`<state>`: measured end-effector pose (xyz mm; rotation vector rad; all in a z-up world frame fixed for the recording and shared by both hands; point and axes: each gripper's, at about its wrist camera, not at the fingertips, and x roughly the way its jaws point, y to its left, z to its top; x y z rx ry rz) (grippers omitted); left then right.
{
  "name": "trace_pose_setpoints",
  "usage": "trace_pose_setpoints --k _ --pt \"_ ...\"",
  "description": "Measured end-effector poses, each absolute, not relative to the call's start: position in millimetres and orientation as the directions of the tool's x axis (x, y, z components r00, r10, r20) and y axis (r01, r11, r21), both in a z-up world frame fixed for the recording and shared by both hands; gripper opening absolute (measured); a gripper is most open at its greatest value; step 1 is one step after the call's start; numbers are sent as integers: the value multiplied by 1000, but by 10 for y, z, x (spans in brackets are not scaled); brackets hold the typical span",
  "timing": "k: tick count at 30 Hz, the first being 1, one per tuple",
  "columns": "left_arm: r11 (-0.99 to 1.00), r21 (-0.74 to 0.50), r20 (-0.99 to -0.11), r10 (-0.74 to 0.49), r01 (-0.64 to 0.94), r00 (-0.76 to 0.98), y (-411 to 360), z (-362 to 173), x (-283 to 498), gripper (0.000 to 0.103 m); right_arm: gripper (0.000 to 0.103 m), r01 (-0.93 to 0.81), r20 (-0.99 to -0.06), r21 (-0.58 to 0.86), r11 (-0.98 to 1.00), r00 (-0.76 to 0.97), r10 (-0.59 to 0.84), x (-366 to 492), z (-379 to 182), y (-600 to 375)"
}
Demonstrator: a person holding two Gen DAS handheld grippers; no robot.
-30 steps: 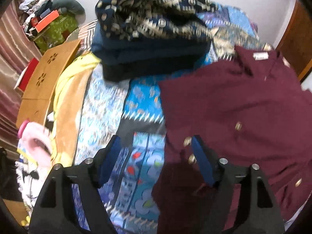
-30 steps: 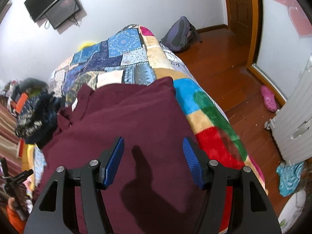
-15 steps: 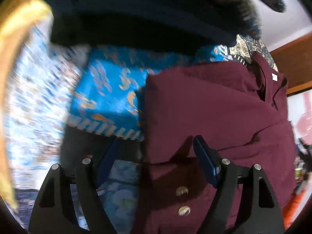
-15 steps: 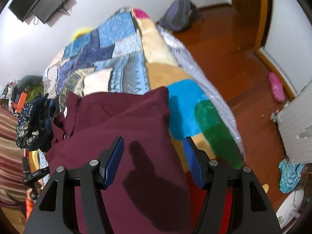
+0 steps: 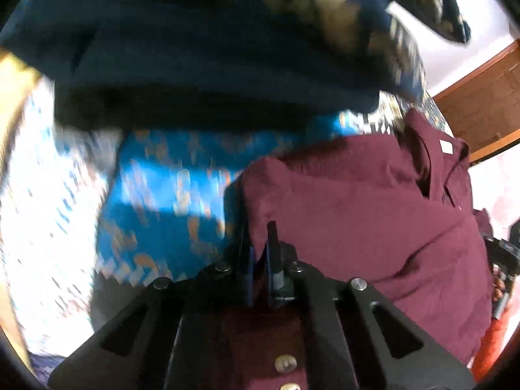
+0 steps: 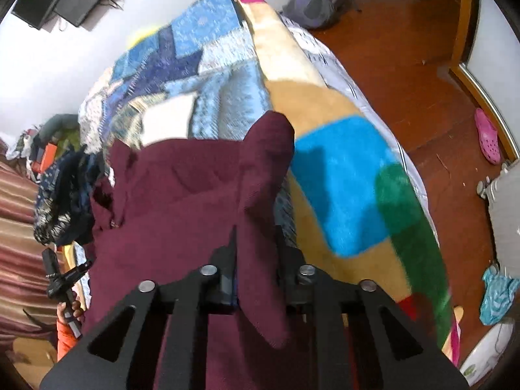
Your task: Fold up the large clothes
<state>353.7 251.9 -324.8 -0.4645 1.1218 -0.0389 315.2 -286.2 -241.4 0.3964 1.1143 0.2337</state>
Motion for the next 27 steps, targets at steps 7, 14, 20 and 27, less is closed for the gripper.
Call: trace_pose_setpoints --k 7,14,20,27 --pt "955 -234 -899 -141 -183 415 2249 -3302 3817 5 13 35 -844 317 948 465 266 3203 -2504 -2758" --pt "962 -208 -901 -116 -180 418 2150 -3156 3627 5 18 4 -855 188 982 493 162 3085 -2356 -2613" --pt "983 -133 -882 -59 -128 467 2072 -2764 3163 5 25 -38 -826 95 995 554 100 2816 -2098 -2496" --pt "993 -66 -826 0 -96 563 1970 -2194 2682 14 38 -69 -761 106 992 636 126 2441 -1786 -2442"
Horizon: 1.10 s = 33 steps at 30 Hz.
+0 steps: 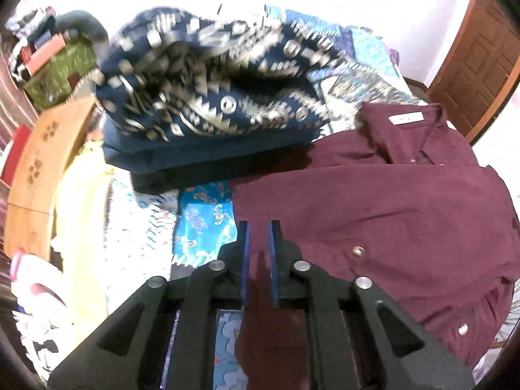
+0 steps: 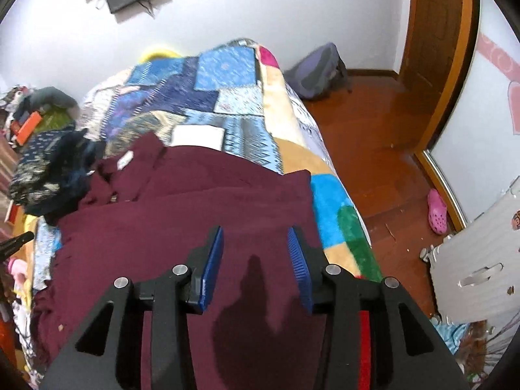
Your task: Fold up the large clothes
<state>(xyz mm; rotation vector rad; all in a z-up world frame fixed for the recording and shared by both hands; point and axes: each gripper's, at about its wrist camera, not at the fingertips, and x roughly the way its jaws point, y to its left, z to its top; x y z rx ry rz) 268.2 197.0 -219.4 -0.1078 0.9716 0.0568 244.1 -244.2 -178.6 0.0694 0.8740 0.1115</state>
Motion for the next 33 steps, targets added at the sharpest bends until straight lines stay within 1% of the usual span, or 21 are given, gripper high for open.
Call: trace_pose_setpoints --k 1,3,4,5,7,8,10,11,12,13,15,19,26,33 --pt "994 -62 -820 4 -95 572 2002 -2156 2655 18 40 -78 -751 99 992 648 126 2371 -1738 -2420" --pt "994 -56 -796 12 -94 606 1987 -1978 2472 33 48 -99 -732 71 993 671 119 2249 -1660 -2348" --pt "994 -55 -786 16 -95 618 2052 -1942 2424 41 55 -110 -720 51 993 685 113 2168 -1618 -2317" --pt "994 -50 -771 26 -101 636 2039 -1859 2317 44 59 -116 -712 40 992 693 110 2116 -1598 -2295" --pt "993 -35 -753 48 -112 656 2019 -1823 2264 58 60 -135 -693 16 991 712 108 1960 -1555 -2247" --pt "993 -20 -742 66 -120 668 2008 -1763 2161 60 60 -140 -691 12 990 714 110 1916 -1553 -2239" --pt "992 -5 -733 80 -123 676 1992 -1729 2050 69 60 -151 -693 7 989 712 114 1820 -1571 -2229" --pt "992 3 -730 88 -126 678 1989 -1698 1953 72 60 -152 -695 7 988 710 114 1766 -1588 -2235" --pt "992 6 -728 92 -128 680 1989 -1703 1906 78 60 -149 -696 7 989 709 112 1714 -1609 -2245" --pt "991 9 -724 97 -131 683 1991 -1692 1811 87 60 -146 -697 7 989 708 110 1664 -1636 -2260" --pt "991 12 -720 103 -137 686 1996 -1717 1665 94 60 -136 -702 14 991 704 106 1572 -1678 -2290" --pt "991 -18 -755 74 -133 652 2028 -1875 1470 95 60 -102 -722 60 993 683 114 1458 -1802 -2402" --pt "986 -115 -859 -38 -119 511 2107 -2435 1331 95 60 -38 -761 171 984 630 157 1225 -2053 -2563" --pt "972 -187 -908 -116 -141 402 2087 -2916 1331 95 60 -4 -809 248 969 550 209 1132 -2397 -2592"
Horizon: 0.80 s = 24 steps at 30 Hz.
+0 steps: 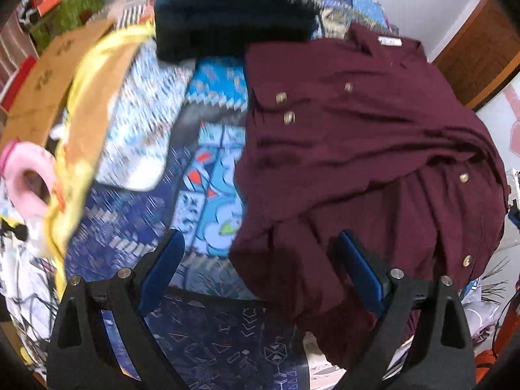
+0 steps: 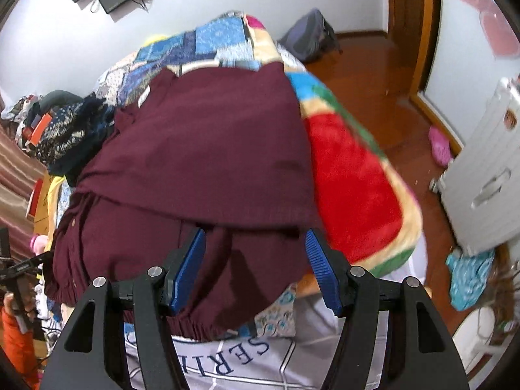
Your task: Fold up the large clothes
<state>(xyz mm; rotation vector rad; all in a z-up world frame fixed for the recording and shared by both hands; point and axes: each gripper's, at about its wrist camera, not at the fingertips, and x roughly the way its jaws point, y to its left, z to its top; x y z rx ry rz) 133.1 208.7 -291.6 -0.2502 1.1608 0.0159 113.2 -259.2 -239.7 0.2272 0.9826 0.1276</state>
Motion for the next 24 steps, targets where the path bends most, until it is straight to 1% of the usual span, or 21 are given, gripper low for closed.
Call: trace_pose_setpoints --k 6,8,10,11,12,13,14,15,16,17,18,19,20,21,22,24 --pt "955 -264 -904 -196 -134 380 2024 -3077 1353 95 60 27 -840 297 954 483 248 1142 -2669 -2585" --pt "942 -309 -895 -241 -133 377 2018 -3105 1370 91 60 31 -838 306 951 483 254 1158 -2694 -2582" --pt "928 -349 -883 -279 -132 378 2013 -3116 1371 78 60 31 -835 317 948 483 263 1171 -2707 -2593" --pt "922 -363 -878 -290 -133 382 2008 -3114 1371 76 60 33 -830 329 944 488 272 1170 -2715 -2609" --pt "923 -363 -874 -290 -127 390 1996 -3096 1368 68 60 34 -823 339 940 495 279 1171 -2716 -2625" --pt "925 -362 -870 -291 -115 398 1982 -3068 1367 56 60 36 -815 351 936 504 286 1169 -2716 -2643" --pt "930 -352 -870 -282 -109 404 1966 -3038 1365 51 59 39 -809 362 932 510 293 1168 -2721 -2659" --pt "939 -329 -872 -260 -101 415 1945 -2995 1362 40 58 40 -801 370 928 520 297 1162 -2721 -2669" --pt "944 -318 -871 -252 -92 422 1935 -2969 1368 29 52 40 -797 372 927 526 297 1160 -2721 -2665" --pt "948 -307 -867 -245 -78 433 1911 -2922 1369 25 44 37 -793 365 930 536 289 1157 -2715 -2666" --pt "952 -299 -863 -238 -70 446 1897 -2876 1372 19 39 35 -790 359 933 542 285 1166 -2705 -2654" --pt "954 -292 -857 -233 -62 459 1879 -2832 1372 11 30 28 -785 357 934 551 284 1166 -2684 -2646" --pt "955 -291 -849 -232 -53 474 1857 -2778 1375 10 18 22 -780 359 933 556 287 1177 -2672 -2631" --pt "956 -290 -844 -231 -51 483 1844 -2739 1381 10 13 13 -772 364 931 564 293 1183 -2648 -2622" --pt "955 -291 -839 -230 -51 493 1832 -2697 1396 9 10 8 -765 370 929 570 300 1204 -2623 -2608" --pt "953 -298 -825 -231 -50 516 1813 -2602 1429 8 9 -13 -742 400 916 583 332 1245 -2546 -2585"
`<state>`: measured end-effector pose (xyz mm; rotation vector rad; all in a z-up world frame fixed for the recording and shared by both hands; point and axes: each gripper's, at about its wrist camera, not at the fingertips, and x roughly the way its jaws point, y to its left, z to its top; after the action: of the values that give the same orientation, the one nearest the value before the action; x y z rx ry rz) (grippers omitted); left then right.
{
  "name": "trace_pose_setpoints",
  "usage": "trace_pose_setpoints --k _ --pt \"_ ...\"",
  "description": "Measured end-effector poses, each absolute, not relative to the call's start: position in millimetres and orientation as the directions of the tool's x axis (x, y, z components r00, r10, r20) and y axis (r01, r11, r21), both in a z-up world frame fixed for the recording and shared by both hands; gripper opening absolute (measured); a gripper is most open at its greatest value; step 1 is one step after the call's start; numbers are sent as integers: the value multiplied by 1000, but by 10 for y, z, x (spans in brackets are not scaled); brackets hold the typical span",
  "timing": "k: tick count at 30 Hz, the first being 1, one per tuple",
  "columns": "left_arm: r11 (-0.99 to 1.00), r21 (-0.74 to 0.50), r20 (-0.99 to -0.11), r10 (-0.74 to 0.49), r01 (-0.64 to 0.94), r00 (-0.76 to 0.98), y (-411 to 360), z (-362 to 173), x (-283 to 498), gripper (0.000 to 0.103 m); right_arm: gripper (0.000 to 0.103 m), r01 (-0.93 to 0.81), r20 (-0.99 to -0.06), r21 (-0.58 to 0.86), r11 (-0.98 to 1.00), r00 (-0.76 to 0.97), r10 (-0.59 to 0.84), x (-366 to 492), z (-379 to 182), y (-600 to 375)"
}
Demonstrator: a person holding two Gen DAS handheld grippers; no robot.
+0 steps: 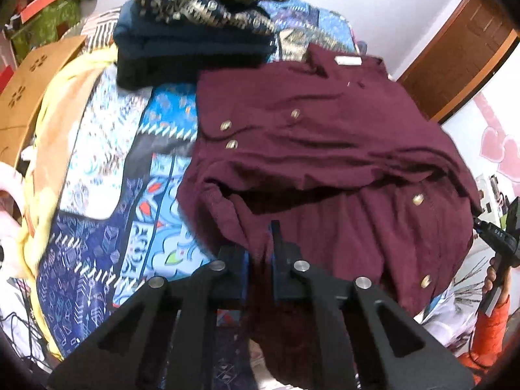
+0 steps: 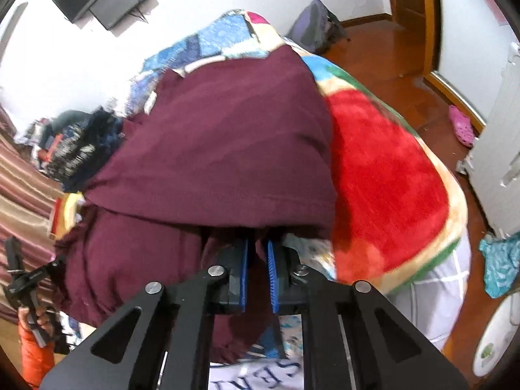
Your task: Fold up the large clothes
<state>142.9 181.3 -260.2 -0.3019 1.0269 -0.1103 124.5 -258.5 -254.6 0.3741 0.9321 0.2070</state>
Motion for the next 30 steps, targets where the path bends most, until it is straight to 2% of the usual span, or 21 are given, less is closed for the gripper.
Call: trace_pose_setpoints --k 9,17,20,30 --pt "920 -388 -732 -274 -51 623 1920 -2185 1626 7 7 -125 -675 365 923 648 354 1541 -2080 -2379" --pt "913 -402 -716 -265 -70 646 1977 -2121 2072 7 5 -157 -620 318 935 712 330 1986 -1729 -2314" --pt "910 -406 -718 -263 -82 644 2012 -2198 2264 7 5 -154 -629 307 939 708 321 2250 -1737 -2285" --pt "920 -367 -779 -225 -135 586 2045 -2623 2975 8 5 -66 -740 289 955 618 267 3039 -2250 -2219"
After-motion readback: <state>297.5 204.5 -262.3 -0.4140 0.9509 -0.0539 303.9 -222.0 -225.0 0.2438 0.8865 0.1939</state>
